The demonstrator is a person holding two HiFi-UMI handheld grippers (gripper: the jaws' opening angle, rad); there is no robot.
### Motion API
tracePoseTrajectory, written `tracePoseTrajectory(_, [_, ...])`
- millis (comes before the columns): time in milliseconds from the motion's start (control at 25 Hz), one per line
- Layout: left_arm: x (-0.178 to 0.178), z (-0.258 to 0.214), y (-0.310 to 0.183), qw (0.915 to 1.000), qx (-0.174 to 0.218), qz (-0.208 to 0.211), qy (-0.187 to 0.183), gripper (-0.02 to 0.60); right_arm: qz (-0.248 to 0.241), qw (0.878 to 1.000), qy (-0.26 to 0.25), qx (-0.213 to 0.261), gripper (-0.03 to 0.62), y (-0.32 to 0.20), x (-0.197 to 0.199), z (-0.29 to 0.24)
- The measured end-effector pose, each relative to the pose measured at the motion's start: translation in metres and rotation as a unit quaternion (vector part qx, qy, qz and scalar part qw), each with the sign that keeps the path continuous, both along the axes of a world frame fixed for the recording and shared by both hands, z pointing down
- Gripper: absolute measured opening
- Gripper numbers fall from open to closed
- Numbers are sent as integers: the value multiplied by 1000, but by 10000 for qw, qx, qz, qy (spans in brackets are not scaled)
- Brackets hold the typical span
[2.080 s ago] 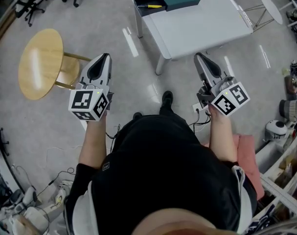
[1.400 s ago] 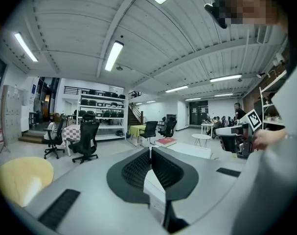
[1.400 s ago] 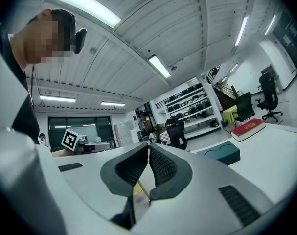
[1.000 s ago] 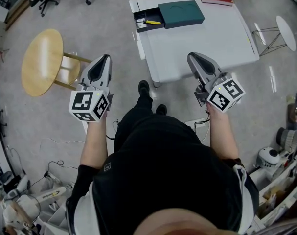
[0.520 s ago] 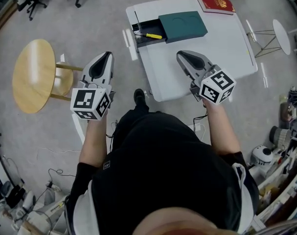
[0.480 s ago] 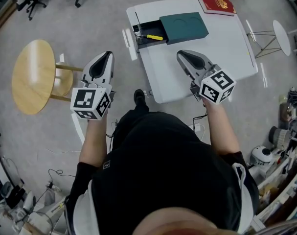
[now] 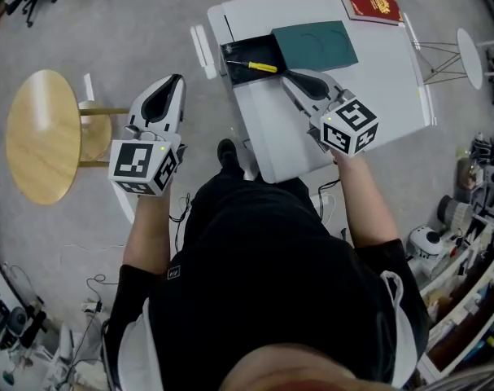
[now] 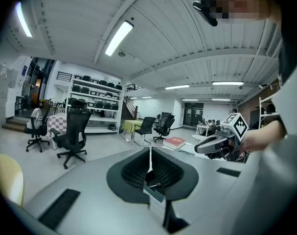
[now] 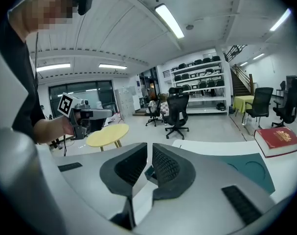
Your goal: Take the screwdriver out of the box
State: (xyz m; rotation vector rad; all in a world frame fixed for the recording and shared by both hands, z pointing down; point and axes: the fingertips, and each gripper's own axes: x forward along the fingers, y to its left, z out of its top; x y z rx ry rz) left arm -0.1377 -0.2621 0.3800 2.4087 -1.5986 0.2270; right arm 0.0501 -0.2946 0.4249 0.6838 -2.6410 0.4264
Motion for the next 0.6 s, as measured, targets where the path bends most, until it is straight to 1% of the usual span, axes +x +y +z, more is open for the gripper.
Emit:
tracePoseTrajectory(200, [12, 17, -25, 9999, -107, 15, 20, 26, -296, 9988, 386, -2, 34, -31, -4, 24])
tracePoseTrajectory(360, [18, 21, -27, 9998, -117, -142, 114, 26, -631, 9951, 760, -49, 38, -43, -11, 45])
tracePoseTrajectory(400, [18, 24, -28, 9997, -132, -184, 132, 26, -725, 9935, 872, -77, 53, -46, -13, 52])
tracePoseTrajectory(440, [18, 27, -29, 9995, -155, -223, 143, 26, -816, 9917, 984, -115, 87, -50, -16, 60])
tracePoseTrajectory(480, [17, 31, -30, 9994, -185, -262, 155, 26, -906, 9898, 1088, -159, 100, -53, -19, 67])
tracePoseTrajectory(600, [14, 41, -32, 9986, -287, -391, 214, 26, -1163, 9832, 1386, -234, 107, -61, -27, 84])
